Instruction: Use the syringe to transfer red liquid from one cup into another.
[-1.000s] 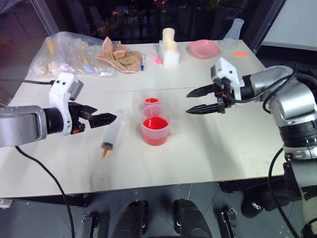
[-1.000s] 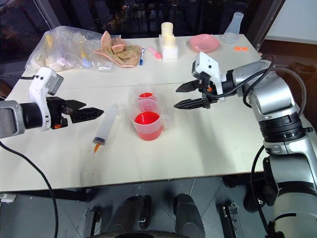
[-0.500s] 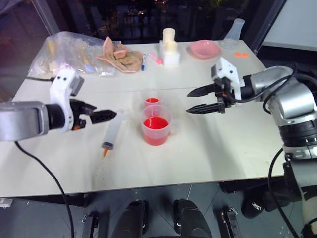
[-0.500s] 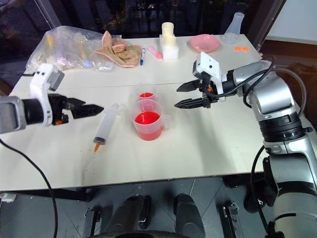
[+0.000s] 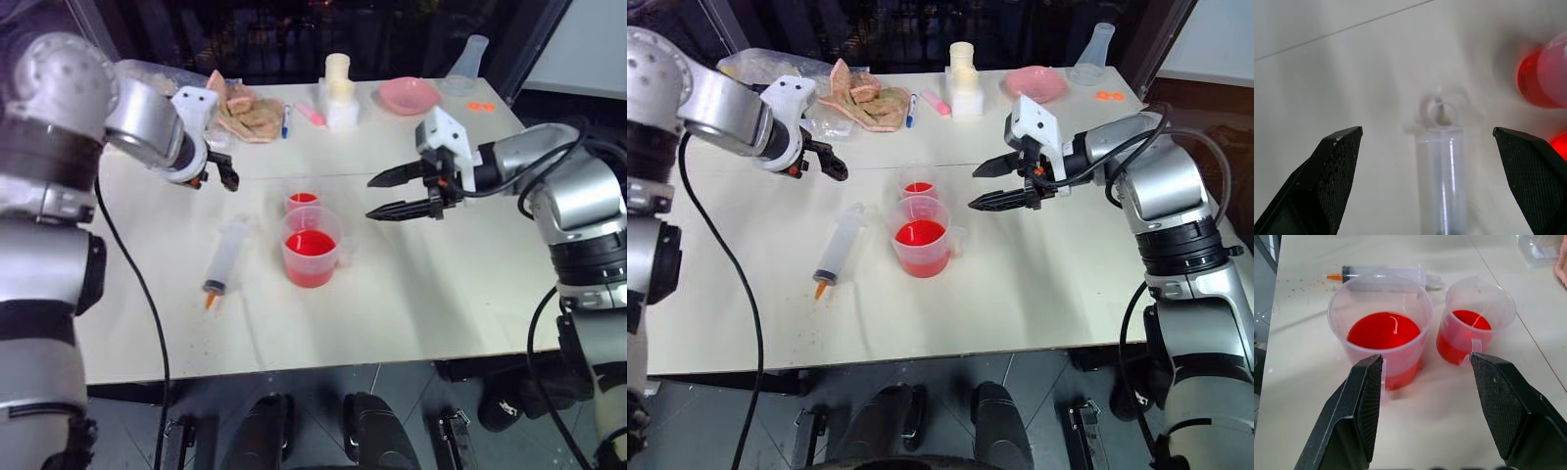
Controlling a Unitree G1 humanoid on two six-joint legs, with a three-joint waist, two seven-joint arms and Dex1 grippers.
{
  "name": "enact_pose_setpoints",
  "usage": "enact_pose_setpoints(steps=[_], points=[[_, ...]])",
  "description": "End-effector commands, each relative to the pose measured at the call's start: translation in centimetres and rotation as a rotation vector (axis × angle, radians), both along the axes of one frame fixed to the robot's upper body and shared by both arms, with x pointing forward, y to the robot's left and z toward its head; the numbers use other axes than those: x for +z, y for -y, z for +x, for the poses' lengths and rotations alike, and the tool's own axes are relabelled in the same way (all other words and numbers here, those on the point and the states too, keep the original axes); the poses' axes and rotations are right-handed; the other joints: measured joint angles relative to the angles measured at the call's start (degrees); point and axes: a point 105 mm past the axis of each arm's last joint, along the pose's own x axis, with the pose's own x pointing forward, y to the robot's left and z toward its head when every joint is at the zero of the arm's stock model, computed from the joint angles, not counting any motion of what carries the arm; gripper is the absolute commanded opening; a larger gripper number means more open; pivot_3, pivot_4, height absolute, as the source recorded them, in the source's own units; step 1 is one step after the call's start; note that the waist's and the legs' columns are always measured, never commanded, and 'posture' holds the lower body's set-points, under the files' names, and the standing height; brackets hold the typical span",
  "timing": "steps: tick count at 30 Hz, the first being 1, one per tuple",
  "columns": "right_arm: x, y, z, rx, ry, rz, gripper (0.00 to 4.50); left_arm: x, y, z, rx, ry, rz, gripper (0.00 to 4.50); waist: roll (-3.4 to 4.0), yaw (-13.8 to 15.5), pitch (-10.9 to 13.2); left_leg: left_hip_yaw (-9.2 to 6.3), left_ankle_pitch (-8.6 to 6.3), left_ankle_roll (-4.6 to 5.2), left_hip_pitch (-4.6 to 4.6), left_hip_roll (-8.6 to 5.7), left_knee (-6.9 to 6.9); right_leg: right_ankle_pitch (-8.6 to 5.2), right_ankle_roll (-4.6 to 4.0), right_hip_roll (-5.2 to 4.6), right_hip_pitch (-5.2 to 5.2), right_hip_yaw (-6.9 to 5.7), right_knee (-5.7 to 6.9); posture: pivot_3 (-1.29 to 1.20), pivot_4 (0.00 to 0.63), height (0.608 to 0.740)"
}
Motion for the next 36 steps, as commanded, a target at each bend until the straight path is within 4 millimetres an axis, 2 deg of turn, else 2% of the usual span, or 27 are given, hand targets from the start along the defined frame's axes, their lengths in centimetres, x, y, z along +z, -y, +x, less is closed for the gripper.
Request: enact_pose_setpoints(steps=[1, 6, 10, 31, 34, 36], points=[[1.4, 0.0, -0.5, 0.008, 0.045, 0.014, 2.94, -0.6, 0.5, 0.3, 0.038, -0.062, -0.012, 4.47, 0.00, -0.3, 0.0, 0.00, 0.00, 0.00, 0.00, 0.00, 0.00, 0.00, 0.00, -0.01, 0.00, 0.01, 0.01, 0.00, 0.150, 0.740], [1.3, 0.0, -0.8, 0.007, 0.040, 0.013, 2.94, -2.6, 1.7, 0.7, 0.085, -0.150, -0.050, 4.47, -0.02, -0.4, 0.0, 0.01, 0.02, -0.03, -0.04, 0.00, 0.01, 0.00, 0.00, -0.01, -0.04, 0.01, 0.02, 0.00, 0.150, 0.740], [1.2, 0.1, -0.8, 0.003, 0.036, 0.013, 2.94, -4.7, 1.3, 0.6, 0.137, -0.218, -0.016, 4.47, -0.02, -0.2, 0.0, 0.01, 0.02, -0.04, -0.07, 0.00, 0.02, 0.00, 0.00, -0.02, -0.06, 0.00, 0.03, 0.00, 0.150, 0.740], [1.1, 0.1, -1.0, -0.013, 0.034, 0.025, 2.94, -9.8, 0.2, -0.2, 0.232, -0.371, 0.008, 4.47, -0.03, -0.2, 0.0, 0.01, 0.02, -0.05, -0.09, -0.01, 0.05, 0.01, 0.01, -0.06, -0.06, -0.02, 0.04, 0.00, 0.150, 0.740], [1.1, 0.2, -1.0, -0.018, 0.034, 0.023, 2.94, -10.5, 0.1, -0.2, 0.237, -0.374, 0.008, 3.72, -0.02, -0.2, 0.0, 0.01, 0.02, -0.05, -0.09, -0.01, 0.05, 0.01, 0.02, -0.06, -0.06, -0.02, 0.05, 0.00, 0.150, 0.740], [1.1, 0.2, -1.0, -0.023, 0.034, 0.022, 2.94, -10.9, 0.0, -0.3, 0.241, -0.378, 0.012, 3.06, -0.03, -0.2, 0.0, 0.01, 0.02, -0.05, -0.08, -0.01, 0.06, 0.01, 0.01, -0.06, -0.05, -0.02, 0.04, 0.00, 0.150, 0.740]])
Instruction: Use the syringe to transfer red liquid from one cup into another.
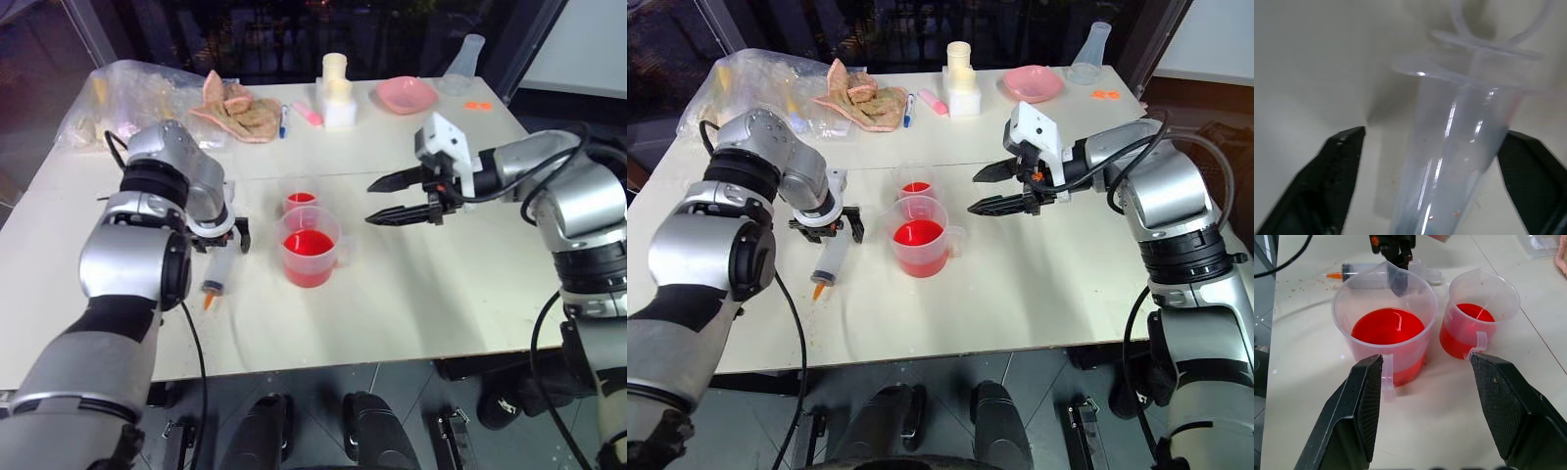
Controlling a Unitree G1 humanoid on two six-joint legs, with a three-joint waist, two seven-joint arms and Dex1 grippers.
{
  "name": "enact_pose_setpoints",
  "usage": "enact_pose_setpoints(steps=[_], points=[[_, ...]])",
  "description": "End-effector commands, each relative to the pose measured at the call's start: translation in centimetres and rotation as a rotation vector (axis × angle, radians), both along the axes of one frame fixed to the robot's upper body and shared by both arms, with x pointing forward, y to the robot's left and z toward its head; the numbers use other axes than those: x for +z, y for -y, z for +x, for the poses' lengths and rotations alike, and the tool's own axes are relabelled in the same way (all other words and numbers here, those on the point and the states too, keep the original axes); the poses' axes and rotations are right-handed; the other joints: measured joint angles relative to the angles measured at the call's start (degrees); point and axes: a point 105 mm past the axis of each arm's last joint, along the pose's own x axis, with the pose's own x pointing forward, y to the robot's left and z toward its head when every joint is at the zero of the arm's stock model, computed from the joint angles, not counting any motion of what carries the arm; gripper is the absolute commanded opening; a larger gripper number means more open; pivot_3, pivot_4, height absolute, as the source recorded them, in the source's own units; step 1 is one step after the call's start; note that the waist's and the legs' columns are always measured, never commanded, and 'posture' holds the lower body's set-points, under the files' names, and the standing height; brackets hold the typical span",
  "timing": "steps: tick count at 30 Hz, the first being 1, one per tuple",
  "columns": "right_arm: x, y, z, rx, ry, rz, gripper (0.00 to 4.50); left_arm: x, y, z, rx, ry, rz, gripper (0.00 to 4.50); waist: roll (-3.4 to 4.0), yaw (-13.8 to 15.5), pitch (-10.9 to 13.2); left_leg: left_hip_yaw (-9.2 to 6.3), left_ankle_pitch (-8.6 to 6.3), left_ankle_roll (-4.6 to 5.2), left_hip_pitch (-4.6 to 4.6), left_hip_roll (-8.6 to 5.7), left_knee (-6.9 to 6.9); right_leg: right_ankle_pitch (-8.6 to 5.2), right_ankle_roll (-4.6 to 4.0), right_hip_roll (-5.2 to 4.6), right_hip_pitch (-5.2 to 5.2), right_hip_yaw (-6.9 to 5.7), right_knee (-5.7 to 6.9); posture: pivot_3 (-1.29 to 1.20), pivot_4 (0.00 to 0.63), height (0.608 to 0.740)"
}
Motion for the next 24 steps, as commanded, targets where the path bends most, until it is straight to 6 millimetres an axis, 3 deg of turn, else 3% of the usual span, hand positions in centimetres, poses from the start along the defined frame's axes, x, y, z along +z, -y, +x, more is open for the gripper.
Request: enact_pose_setpoints(steps=[1, 5, 9, 12, 14, 16, 21, 24], points=[[1.3, 0.4, -0.3, -0.004, 0.048, 0.018, 2.94, -0.2, -0.4, 0.1, 0.010, 0.012, 0.022, 2.74, 0.00, 0.0, 0.0, 0.00, 0.00, 0.00, 0.00, 0.00, 0.01, 0.00, 0.00, 0.00, 0.01, 0.00, 0.00, 0.00, 0.150, 0.740], [1.4, 0.4, -0.3, -0.008, 0.051, 0.019, 2.94, -0.9, -0.5, 0.0, 0.020, 0.009, 0.020, 1.64, 0.04, -0.1, 0.0, 0.00, 0.01, -0.02, 0.09, 0.00, 0.01, 0.00, 0.00, 0.00, 0.08, 0.00, 0.04, 0.00, 0.150, 0.740], [1.5, 0.5, -0.2, -0.012, 0.054, 0.019, 2.94, 0.3, -1.3, 0.8, 0.036, 0.099, 0.036, 1.53, 0.05, -0.1, 0.0, 0.00, 0.01, -0.01, 0.34, 0.02, 0.00, 0.00, 0.00, 0.01, 0.26, 0.00, 0.12, 0.00, 0.150, 0.740], [1.6, 0.6, -0.1, -0.019, 0.061, 0.021, 2.94, 3.7, -1.5, 2.1, 0.004, 0.307, 0.048, 1.53, 0.01, -0.2, 0.0, -0.01, 0.01, 0.06, 0.37, 0.04, 0.00, 0.05, -0.07, 0.02, 0.28, -0.01, 0.17, 0.00, 0.150, 0.740], [1.7, 0.7, -0.1, -0.025, 0.068, 0.024, 2.94, 8.7, -1.6, 2.4, -0.038, 0.584, 0.066, 1.53, -0.03, -0.3, 0.0, -0.01, 0.04, 0.01, 0.31, 0.07, -0.01, 0.08, -0.10, 0.03, 0.19, 0.01, 0.17, 0.00, 0.150, 0.740], [1.8, 0.8, 0.0, -0.032, 0.072, 0.027, 2.94, 11.5, -1.7, 2.2, -0.047, 0.756, 0.059, 1.53, -0.04, -0.2, 0.0, -0.02, 0.15, -0.16, 0.06, 0.11, 0.00, 0.10, -0.14, 0.05, -0.03, 0.01, 0.17, 0.00, 0.150, 0.740], [2.0, 1.3, 0.4, -0.073, 0.087, 0.050, 2.94, 18.7, -1.8, 2.0, -0.059, 1.179, -0.150, 1.53, -0.01, 0.2, 0.0, -0.01, 0.15, -0.16, -0.04, 0.06, -0.02, 0.10, -0.14, 0.01, -0.09, -0.01, 0.06, 0.00, 0.150, 0.740], [2.2, 1.7, 0.4, -0.098, 0.098, 0.073, 2.94, 22.5, -0.2, 1.5, -0.172, 1.404, -0.212, 1.53, -0.01, 0.4, 0.0, -0.02, 0.16, -0.16, -0.03, 0.06, 0.01, 0.10, -0.14, 0.02, -0.03, -0.04, 0.03, 0.00, 0.150, 0.740]])
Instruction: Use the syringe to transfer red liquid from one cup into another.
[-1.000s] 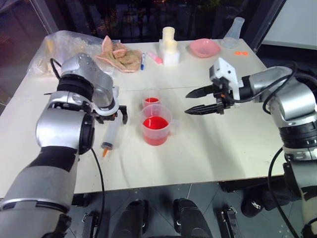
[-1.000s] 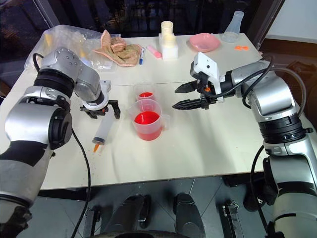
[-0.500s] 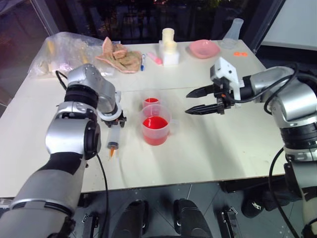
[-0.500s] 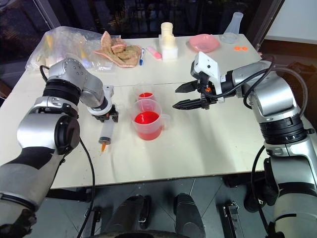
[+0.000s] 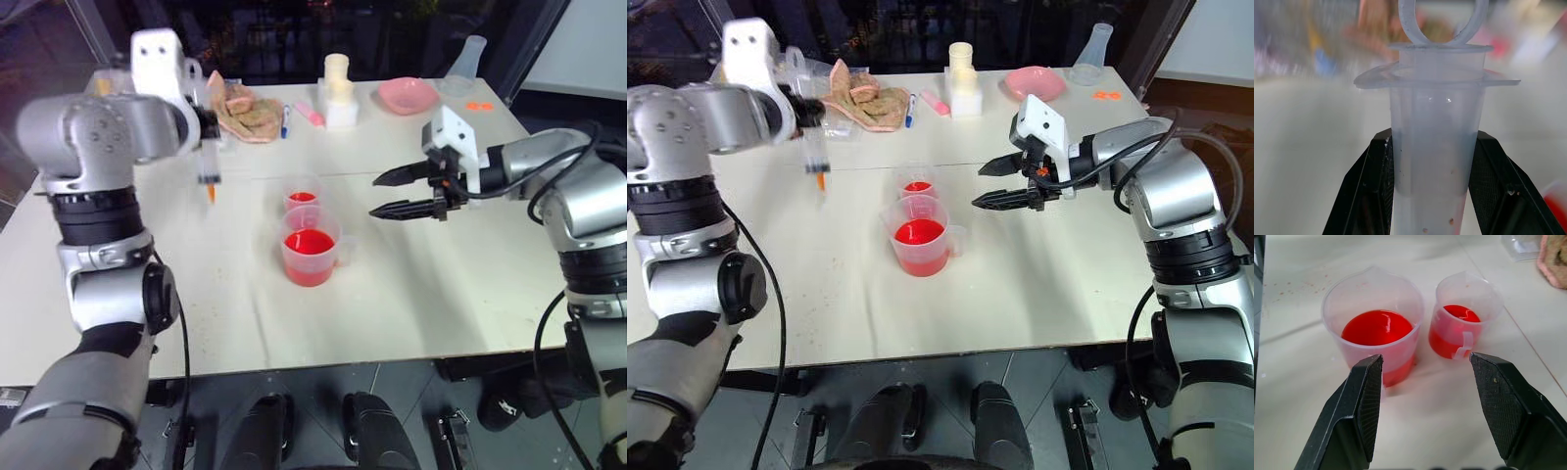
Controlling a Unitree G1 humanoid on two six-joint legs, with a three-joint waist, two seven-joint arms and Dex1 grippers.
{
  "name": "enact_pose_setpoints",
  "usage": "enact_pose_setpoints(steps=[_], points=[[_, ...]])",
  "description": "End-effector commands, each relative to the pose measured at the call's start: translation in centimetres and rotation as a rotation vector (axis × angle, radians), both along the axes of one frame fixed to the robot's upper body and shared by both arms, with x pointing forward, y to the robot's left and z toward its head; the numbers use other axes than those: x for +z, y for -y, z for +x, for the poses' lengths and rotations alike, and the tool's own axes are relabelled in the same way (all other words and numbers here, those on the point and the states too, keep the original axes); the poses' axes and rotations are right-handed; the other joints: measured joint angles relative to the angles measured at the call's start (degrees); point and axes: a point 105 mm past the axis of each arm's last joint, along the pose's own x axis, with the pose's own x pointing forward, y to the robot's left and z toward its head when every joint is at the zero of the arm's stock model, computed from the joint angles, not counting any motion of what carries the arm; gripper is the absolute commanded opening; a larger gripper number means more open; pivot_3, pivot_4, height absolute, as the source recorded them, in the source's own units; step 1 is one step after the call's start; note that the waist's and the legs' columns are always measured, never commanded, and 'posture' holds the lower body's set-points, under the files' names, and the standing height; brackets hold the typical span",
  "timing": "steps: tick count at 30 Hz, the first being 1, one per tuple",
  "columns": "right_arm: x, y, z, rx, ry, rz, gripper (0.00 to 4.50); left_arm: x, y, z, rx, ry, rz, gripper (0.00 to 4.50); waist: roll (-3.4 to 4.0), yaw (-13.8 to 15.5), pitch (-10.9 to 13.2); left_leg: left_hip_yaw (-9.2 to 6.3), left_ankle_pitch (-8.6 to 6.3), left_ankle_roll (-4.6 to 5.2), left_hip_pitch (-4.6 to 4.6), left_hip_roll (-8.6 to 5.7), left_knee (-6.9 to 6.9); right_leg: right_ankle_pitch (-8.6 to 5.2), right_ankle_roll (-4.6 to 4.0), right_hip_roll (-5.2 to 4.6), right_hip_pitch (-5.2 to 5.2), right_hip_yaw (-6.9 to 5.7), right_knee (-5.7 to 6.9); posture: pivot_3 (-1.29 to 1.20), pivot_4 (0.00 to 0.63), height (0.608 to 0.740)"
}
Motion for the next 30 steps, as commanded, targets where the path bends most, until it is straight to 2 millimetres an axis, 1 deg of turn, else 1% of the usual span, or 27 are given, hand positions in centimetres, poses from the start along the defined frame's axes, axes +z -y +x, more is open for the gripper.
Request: enact_pose_setpoints(steps=[1, 3, 7, 9, 10, 12, 16, 18, 20, 23, 27, 30], points=[[1.7, 0.9, -0.1, -0.039, 0.062, 0.048, 2.94, 4.7, 2.0, -1.0, -0.134, 0.241, -0.065, 1.53, 0.00, 0.1, 0.0, 0.00, 0.00, 0.00, 0.01, 0.00, 0.00, 0.00, 0.00, 0.00, 0.03, 0.00, -0.03, 0.00, 0.150, 0.740], [2.0, 1.1, 0.0, -0.062, 0.060, 0.084, 2.94, 4.8, 4.1, -1.1, -0.258, 0.259, -0.152, 1.53, 0.00, 0.3, 0.0, 0.00, -0.01, 0.01, 0.03, -0.01, 0.00, 0.00, 0.00, -0.01, 0.07, -0.01, -0.05, 0.00, 0.150, 0.740], [2.8, 1.2, -0.1, -0.086, 0.041, 0.156, 2.94, 5.0, 7.2, -2.4, -0.460, 0.359, -0.164, 1.53, 0.00, 0.6, 0.0, 0.01, -0.01, 0.04, 0.03, -0.01, 0.01, 0.00, 0.00, 0.00, 0.07, -0.01, -0.05, 0.00, 0.150, 0.740], [3.8, 1.2, -0.4, -0.092, 0.032, 0.225, 2.94, 5.5, 9.1, -4.2, -0.619, 0.463, -0.206, 1.53, 0.00, 0.4, 0.0, 0.03, -0.02, 0.05, 0.04, 0.00, -0.02, 0.00, 0.00, 0.01, 0.06, 0.01, -0.05, 0.00, 0.150, 0.740], [4.1, 1.1, -0.5, -0.092, 0.033, 0.250, 2.94, 5.8, 9.7, -5.1, -0.679, 0.524, -0.211, 1.53, 0.01, 0.4, 0.0, 0.03, -0.02, 0.05, 0.04, 0.02, -0.03, 0.00, 0.00, 0.02, 0.05, 0.01, -0.05, 0.00, 0.150, 0.740], [4.7, 1.0, -0.7, -0.098, 0.030, 0.290, 2.94, 5.5, 10.5, -6.4, -0.772, 0.572, -0.187, 1.53, 0.00, 0.2, 0.0, 0.03, -0.02, 0.05, 0.04, 0.03, -0.03, 0.00, 0.00, 0.02, 0.05, 0.01, -0.06, 0.00, 0.150, 0.740], [6.0, 0.8, -1.0, -0.105, 0.015, 0.376, 2.94, 4.1, 11.4, -7.8, -0.891, 0.589, -0.175, 1.53, 0.02, -0.2, 0.0, 0.03, -0.02, 0.07, 0.07, 0.03, -0.01, 0.00, 0.00, 0.03, 0.09, 0.02, -0.05, 0.00, 0.150, 0.740], [6.4, 0.7, -1.2, -0.110, 0.000, 0.413, 2.94, 3.2, 11.8, -8.6, -0.966, 0.581, -0.169, 1.53, 0.02, -0.3, 0.0, 0.03, -0.05, 0.12, 0.11, 0.03, -0.01, 0.00, 0.00, 0.03, 0.13, 0.02, -0.05, 0.00, 0.150, 0.740], [6.6, 0.6, -1.4, -0.109, -0.007, 0.429, 2.94, 2.0, 12.0, -9.0, -1.012, 0.553, -0.157, 1.53, 0.02, -0.4, 0.0, 0.03, -0.06, 0.16, 0.13, 0.04, -0.02, 0.00, -0.01, 0.04, 0.13, 0.02, -0.04, 0.00, 0.150, 0.740], [6.6, 0.4, -1.8, -0.116, -0.021, 0.443, 2.94, -0.4, 12.2, -9.5, -1.061, 0.492, -0.133, 1.53, 0.02, -0.4, 0.0, 0.03, -0.08, 0.20, 0.13, 0.04, -0.02, 0.00, -0.01, 0.05, 0.13, 0.03, -0.04, 0.00, 0.150, 0.740], [7.1, 0.1, -2.0, -0.122, -0.032, 0.483, 2.94, -2.6, 12.1, -9.8, -1.076, 0.463, -0.106, 1.53, 0.03, -0.3, 0.0, 0.03, -0.11, 0.26, 0.13, 0.04, -0.01, 0.00, -0.01, 0.05, 0.14, 0.03, -0.04, 0.00, 0.150, 0.740], [7.5, -0.2, -2.3, -0.119, -0.048, 0.514, 2.94, -4.4, 12.0, -9.9, -1.084, 0.438, -0.052, 1.53, 0.03, -0.3, 0.0, 0.03, -0.15, 0.33, 0.13, 0.04, -0.01, 0.00, -0.01, 0.04, 0.15, 0.04, -0.05, 0.00, 0.150, 0.740]])
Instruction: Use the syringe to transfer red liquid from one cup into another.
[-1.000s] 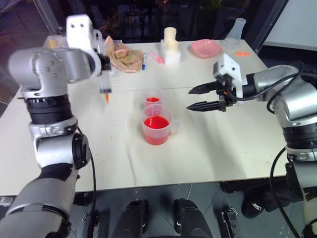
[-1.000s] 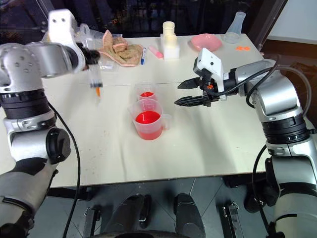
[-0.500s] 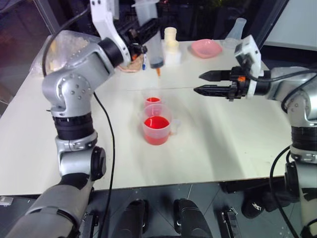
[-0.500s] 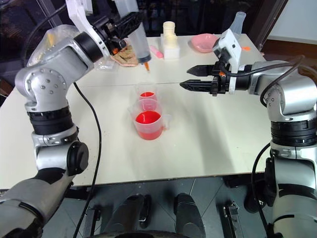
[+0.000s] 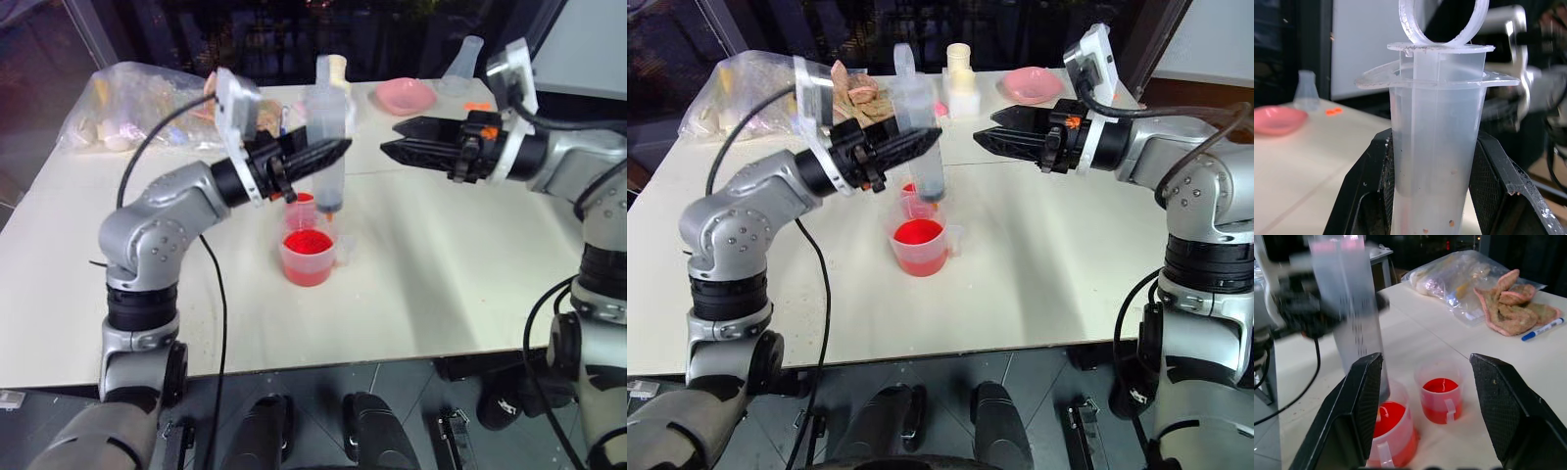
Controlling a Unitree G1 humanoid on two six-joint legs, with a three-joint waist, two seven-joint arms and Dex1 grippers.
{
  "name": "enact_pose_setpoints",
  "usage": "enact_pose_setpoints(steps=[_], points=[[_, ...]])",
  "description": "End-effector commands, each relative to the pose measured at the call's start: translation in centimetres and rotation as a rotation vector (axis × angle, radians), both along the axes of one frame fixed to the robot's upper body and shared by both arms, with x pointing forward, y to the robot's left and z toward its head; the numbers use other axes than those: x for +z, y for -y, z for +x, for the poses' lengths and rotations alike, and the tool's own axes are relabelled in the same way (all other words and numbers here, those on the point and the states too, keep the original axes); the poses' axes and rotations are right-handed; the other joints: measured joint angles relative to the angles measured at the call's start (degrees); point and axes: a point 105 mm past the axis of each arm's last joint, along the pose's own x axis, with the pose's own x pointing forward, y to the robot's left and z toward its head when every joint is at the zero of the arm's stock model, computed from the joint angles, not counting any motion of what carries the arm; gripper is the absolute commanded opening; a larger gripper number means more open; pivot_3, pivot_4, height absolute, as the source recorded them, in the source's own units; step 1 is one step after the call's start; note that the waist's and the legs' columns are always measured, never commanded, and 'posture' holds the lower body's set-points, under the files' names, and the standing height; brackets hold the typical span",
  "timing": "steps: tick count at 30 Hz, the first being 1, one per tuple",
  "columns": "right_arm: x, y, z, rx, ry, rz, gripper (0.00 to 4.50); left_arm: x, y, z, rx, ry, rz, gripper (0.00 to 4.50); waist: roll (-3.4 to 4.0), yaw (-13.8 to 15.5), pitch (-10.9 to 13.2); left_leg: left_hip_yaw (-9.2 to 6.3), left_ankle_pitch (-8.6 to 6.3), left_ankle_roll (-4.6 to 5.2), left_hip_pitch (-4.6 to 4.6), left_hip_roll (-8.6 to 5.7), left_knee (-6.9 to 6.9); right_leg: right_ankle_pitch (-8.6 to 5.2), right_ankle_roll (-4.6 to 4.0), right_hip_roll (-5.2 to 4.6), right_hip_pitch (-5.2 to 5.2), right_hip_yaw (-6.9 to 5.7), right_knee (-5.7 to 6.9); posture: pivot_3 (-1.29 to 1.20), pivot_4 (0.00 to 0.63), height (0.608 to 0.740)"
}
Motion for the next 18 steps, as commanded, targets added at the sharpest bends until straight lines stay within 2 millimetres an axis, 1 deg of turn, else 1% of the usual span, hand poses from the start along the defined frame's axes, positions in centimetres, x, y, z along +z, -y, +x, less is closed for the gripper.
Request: enact_pose_setpoints(steps=[1, 6, 12, 14, 18], points=[[2.3, -0.5, -1.3, 0.029, 0.063, 0.051, 2.94, -0.4, 0.1, -1.0, -0.013, 0.081, 0.043, 1.53, 0.01, 0.0, 0.0, 0.00, 0.00, 0.00, 0.00, 0.00, 0.00, 0.00, 0.00, 0.00, -0.01, 0.00, 0.00, 0.00, 0.150, 0.740], [2.2, -1.4, -2.6, 0.102, 0.042, 0.062, 2.94, -2.6, 0.0, -1.4, -0.011, 0.093, 0.114, 1.53, 0.01, 0.0, 0.0, 0.00, -0.09, 0.17, 0.00, 0.01, -0.01, 0.00, -0.01, 0.00, 0.00, 0.00, -0.01, 0.00, 0.150, 0.740], [0.5, -3.9, -4.0, 0.201, -0.025, 0.084, 2.94, -4.7, -0.5, -1.0, 0.025, 0.105, 0.170, 1.53, 0.02, 0.0, 0.0, 0.00, -0.10, 0.19, 0.02, 0.03, -0.01, -0.01, -0.01, 0.00, 0.02, 0.00, -0.01, 0.00, 0.150, 0.740], [0.2, -4.4, -4.1, 0.212, -0.044, 0.093, 2.94, -5.0, -0.5, -0.8, 0.043, 0.111, 0.183, 1.53, 0.02, 0.0, 0.0, 0.00, -0.11, 0.20, 0.03, 0.02, -0.01, -0.01, -0.01, -0.01, 0.03, 0.00, -0.03, 0.00, 0.150, 0.740], [-0.9, -5.6, -4.6, 0.248, -0.072, 0.078, 2.94, -5.1, -0.7, -0.4, 0.066, 0.107, 0.170, 1.53, 0.02, 0.1, 0.0, -0.01, -0.11, 0.23, 0.02, 0.02, -0.01, -0.01, -0.01, -0.02, 0.04, -0.01, -0.04, 0.00, 0.150, 0.740]])
